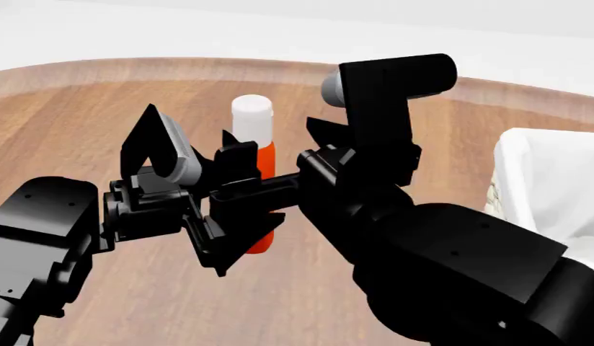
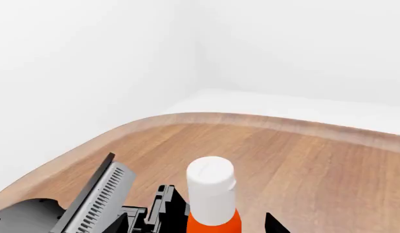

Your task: Pick up the ketchup, and put it in the basket.

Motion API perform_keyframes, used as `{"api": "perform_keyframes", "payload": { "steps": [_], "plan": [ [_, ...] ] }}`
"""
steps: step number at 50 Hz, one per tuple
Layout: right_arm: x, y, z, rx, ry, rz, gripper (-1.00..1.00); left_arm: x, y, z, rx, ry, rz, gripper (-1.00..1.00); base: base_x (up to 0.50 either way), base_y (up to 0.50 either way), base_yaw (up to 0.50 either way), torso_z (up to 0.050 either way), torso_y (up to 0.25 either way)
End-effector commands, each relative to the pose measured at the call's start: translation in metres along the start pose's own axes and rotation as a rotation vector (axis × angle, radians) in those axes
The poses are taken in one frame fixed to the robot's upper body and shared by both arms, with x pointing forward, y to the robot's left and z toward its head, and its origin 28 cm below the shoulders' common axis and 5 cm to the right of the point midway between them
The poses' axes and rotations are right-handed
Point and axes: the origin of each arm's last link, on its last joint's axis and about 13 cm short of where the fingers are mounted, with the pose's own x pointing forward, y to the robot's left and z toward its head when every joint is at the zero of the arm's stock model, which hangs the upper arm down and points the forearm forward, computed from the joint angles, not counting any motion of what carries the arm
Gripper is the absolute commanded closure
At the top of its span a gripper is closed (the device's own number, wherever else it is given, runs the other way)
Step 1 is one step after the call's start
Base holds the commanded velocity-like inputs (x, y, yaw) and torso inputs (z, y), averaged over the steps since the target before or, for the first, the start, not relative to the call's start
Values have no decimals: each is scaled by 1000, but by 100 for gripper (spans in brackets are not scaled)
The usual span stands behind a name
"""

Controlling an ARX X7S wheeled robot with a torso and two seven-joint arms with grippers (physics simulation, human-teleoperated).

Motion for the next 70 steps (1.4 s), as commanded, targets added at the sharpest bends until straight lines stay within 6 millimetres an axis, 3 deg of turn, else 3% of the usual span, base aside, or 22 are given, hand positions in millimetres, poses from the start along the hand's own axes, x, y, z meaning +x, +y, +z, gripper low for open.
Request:
{"api": "perform_keyframes", "payload": {
  "steps": [1, 14, 51, 52, 70],
  "plan": [
    [24, -5, -5, 48, 10, 39, -100, 8, -5, 0, -40, -56, -53, 100, 0, 0, 0, 0, 0],
    [39, -17, -11, 87, 34, 23, -100, 6, -3, 2, -38, -57, -53, 100, 0, 0, 0, 0, 1],
    [64, -26, -13, 91, 68, 29, -100, 10, -6, -1, -29, -44, -69, 100, 0, 0, 0, 0, 0],
    [65, -26, -13, 91, 69, 28, 100, 10, -6, -1, -29, -43, -70, 100, 0, 0, 0, 0, 0],
    [66, -27, -14, 78, 63, 18, 100, 9, -5, 1, -25, -48, -64, 100, 0, 0, 0, 1, 1]
  ]
}}
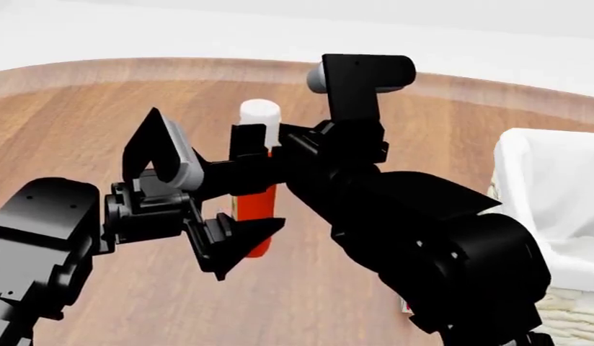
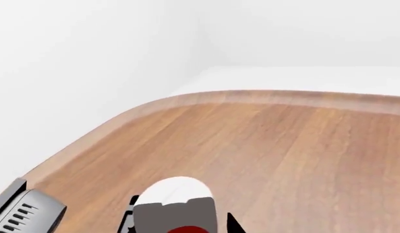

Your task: Pick up the ketchup, and put it in the basket.

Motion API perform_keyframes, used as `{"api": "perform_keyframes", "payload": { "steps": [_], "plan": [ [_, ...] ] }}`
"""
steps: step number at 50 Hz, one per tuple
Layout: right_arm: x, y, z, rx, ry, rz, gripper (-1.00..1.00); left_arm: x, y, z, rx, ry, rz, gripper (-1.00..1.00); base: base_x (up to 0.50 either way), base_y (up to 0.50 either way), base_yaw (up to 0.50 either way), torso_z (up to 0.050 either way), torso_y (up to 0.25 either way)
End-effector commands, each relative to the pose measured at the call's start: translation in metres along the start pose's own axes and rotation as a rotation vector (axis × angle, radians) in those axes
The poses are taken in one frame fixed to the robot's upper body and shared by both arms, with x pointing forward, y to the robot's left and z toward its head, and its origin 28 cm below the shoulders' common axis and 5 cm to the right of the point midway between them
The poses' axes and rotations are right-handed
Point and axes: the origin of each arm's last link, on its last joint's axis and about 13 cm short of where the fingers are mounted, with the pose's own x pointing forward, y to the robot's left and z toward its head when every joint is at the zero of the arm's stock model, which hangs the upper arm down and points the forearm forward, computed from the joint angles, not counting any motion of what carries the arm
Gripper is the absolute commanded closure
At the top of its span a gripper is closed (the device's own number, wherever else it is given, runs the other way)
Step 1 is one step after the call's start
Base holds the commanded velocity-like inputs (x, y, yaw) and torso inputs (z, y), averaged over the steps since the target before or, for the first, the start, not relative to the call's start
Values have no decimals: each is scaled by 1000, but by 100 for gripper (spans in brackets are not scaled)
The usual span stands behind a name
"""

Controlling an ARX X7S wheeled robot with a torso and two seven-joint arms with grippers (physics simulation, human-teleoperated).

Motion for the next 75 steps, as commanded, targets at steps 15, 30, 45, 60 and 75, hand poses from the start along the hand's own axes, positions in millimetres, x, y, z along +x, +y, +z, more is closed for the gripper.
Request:
{"api": "perform_keyframes", "payload": {
  "steps": [15, 30, 45, 60, 75],
  "plan": [
    [8, -33, 36, -105, -126, -162, 100, 10, -7, -7, -36, -58, -19, -100, 0, 0, 0, 0, 0],
    [-5, -92, 99, -201, -238, -462, 100, 16, -12, -15, -52, -138, 305, -100, 0, 0, 0, 0, 1],
    [-41, -128, 107, -241, -222, -737, 100, 20, -19, -29, -56, -121, 488, -100, 0, 0, 0, 0, 0],
    [-68, -157, 92, -207, -201, -919, 100, 22, -26, -46, -33, -117, 628, -100, 0, 0, 0, 0, 1],
    [-78, -178, 59, -195, -178, -967, 100, 20, -29, -56, -65, -159, 590, -100, 0, 0, 0, 0, 0]
  ]
}}
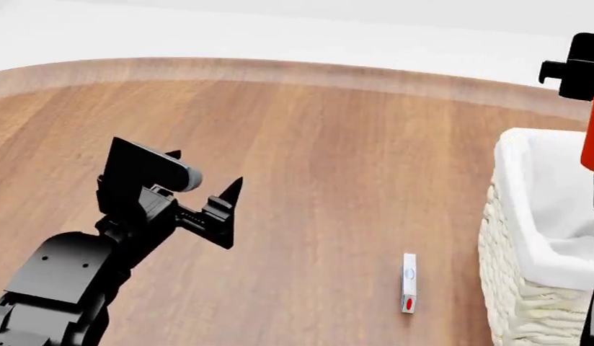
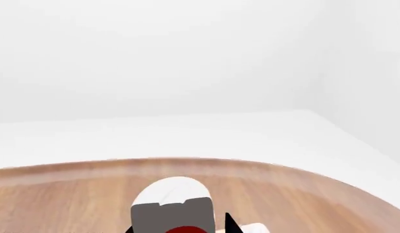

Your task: Pick up the ketchup, and put it in the basket.

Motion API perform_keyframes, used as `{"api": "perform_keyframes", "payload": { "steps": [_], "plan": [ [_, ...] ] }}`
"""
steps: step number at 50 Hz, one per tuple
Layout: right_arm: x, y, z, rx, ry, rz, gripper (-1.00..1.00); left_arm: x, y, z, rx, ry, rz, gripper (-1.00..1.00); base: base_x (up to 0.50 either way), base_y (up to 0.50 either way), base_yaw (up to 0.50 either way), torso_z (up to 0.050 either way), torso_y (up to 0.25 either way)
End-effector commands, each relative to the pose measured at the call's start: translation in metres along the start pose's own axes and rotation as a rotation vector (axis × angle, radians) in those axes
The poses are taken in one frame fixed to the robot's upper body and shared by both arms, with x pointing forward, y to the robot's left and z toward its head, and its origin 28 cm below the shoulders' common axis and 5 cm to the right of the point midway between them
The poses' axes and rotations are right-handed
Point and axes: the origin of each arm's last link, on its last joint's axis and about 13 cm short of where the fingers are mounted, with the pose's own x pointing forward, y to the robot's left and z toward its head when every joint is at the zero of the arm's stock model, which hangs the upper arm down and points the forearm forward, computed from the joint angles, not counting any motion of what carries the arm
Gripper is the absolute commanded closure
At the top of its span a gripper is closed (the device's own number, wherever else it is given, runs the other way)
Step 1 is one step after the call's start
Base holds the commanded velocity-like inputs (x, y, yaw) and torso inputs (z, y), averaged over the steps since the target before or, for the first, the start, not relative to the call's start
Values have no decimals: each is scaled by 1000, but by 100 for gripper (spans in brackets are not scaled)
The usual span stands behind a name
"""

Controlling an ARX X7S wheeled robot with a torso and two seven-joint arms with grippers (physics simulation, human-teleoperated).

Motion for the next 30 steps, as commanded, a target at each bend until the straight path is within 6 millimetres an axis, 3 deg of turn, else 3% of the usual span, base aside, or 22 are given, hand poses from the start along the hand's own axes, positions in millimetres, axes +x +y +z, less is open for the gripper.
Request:
{"api": "perform_keyframes", "payload": {
  "steps": [1, 11, 30],
  "plan": [
    [2, -6, -22, -15, 4, 4, 100, 0, -10, -10, -35, -36, -65, -100, 0, 0, 0, 0, 0],
    [2, -5, -50, 21, 19, 40, 100, -3, -11, -17, -37, -30, -96, -100, 0, 0, 0, 0, 0],
    [0, 6, -74, 47, 33, 83, 100, -9, -12, -28, -61, -20, -136, -100, 0, 0, 0, 1, 1]
  ]
}}
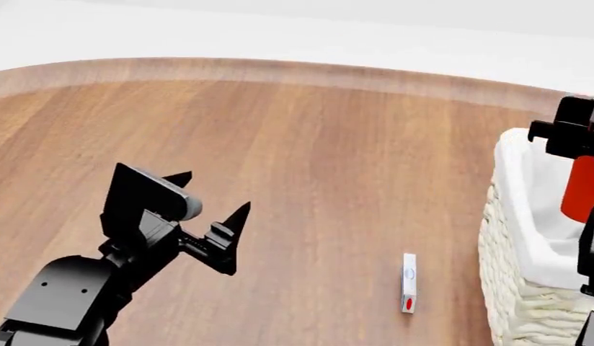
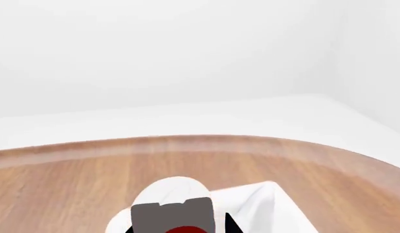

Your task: Pick up the ketchup, and put it in the basket.

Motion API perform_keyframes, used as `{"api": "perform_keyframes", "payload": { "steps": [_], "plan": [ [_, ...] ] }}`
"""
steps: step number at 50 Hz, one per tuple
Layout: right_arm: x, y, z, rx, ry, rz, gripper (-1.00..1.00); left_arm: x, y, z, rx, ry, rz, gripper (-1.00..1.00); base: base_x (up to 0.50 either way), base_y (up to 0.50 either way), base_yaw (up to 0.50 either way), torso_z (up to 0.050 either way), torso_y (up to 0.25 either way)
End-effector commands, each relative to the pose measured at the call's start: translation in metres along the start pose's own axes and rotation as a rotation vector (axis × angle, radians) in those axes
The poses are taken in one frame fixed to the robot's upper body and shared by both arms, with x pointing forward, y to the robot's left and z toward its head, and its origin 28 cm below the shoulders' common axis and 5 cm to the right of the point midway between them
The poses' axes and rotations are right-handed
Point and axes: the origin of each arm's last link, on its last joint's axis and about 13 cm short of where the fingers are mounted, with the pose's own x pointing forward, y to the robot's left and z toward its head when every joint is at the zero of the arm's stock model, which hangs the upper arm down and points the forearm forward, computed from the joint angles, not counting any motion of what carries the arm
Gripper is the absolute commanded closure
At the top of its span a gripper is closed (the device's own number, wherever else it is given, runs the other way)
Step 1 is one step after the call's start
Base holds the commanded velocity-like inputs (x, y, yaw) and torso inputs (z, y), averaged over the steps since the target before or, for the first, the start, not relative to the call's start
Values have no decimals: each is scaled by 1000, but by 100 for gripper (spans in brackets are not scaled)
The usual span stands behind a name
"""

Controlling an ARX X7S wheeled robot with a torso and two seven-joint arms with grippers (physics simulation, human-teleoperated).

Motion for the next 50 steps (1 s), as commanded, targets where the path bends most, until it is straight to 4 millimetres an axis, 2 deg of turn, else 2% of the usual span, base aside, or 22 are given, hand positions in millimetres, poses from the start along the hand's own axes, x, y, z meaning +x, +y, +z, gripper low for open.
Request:
{"api": "perform_keyframes", "payload": {
  "steps": [1, 11, 37, 38, 50],
  "plan": [
    [0, 11, -16, 3, 6, 55, 100, 0, -7, -7, -44, -7, -54, -100, 0, 0, 0, 0, 0],
    [-2, 11, -27, 14, 33, 45, 100, -1, -6, -9, -59, -1, -52, -100, 0, 0, 0, 0, 1],
    [-3, 11, -39, 33, 68, 40, 100, -4, -6, -14, -81, 18, -52, -100, 0, 0, 0, 0, 0],
    [-4, 11, -39, 35, 69, 41, -100, -4, -6, -14, -82, 19, -53, -100, 0, 0, 0, 0, 0],
    [-4, 12, -39, 31, 71, 64, -100, -3, -5, -12, -97, 15, -46, -100, 0, 0, 0, 0, 0]
  ]
}}
